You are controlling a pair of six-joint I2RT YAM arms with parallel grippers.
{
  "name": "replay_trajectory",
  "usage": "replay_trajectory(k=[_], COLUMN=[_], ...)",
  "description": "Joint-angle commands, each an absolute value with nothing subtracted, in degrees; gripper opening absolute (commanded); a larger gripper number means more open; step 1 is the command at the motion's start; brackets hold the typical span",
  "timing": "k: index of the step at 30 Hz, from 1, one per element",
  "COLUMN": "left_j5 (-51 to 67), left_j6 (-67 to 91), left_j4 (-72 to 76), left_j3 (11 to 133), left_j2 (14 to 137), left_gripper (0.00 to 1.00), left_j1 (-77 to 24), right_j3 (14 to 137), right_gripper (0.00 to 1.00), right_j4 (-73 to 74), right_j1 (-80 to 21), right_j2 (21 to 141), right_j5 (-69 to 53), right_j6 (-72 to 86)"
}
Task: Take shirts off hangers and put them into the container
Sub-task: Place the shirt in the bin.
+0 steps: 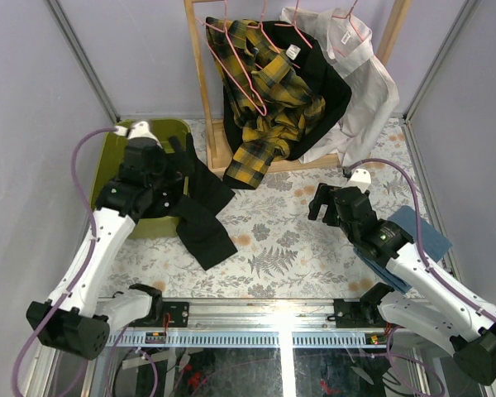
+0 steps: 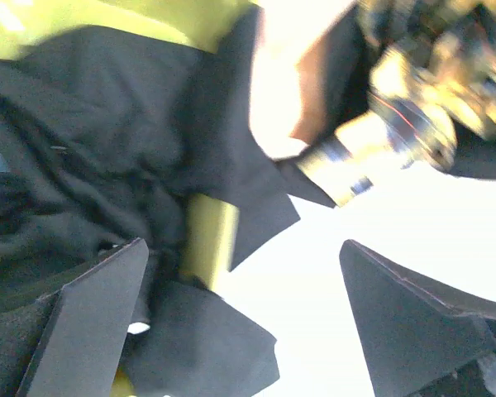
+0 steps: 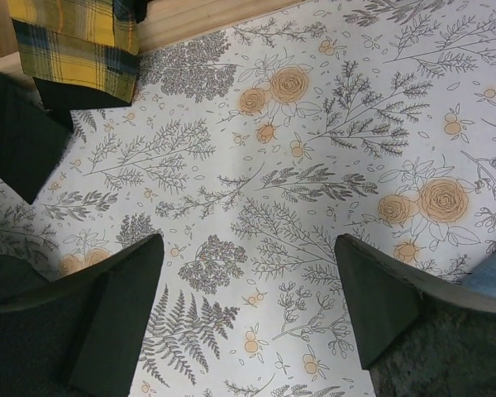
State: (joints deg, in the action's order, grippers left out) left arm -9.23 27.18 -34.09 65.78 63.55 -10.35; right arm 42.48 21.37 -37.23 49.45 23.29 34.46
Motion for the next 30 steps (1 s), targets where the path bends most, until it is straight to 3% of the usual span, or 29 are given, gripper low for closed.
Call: replay_trajectory(k=[1,5,11,30], left_j5=[-7.2,-15.9,-29.7,-32.3], left_j6=[26.0,30.1,41.4,41.6], left_j4=[-36.0,-39.4,-47.6,-46.5], left_j3=[67.1,65.4,63.2,61.7], left_j2=[62.9,63.9,69.5,93.6], left_gripper=[1.00,1.00,1.00,1.00], left_j1=[-21.8,-35.1,-46.1,-54.9], right_j3=[45.0,45.2,44.7,45.0], right_gripper=[0.92,0.92,0.92,0.92], right_j4=[18.9,19.2,19.2,20.1], right_j1=[-37.3,-37.3,-37.3,-37.3], right_j2=[50.6,50.9,50.5,50.6], right_j5=[23.5,23.6,24.3,24.6], right_j6=[34.4,34.5,34.6,35.1])
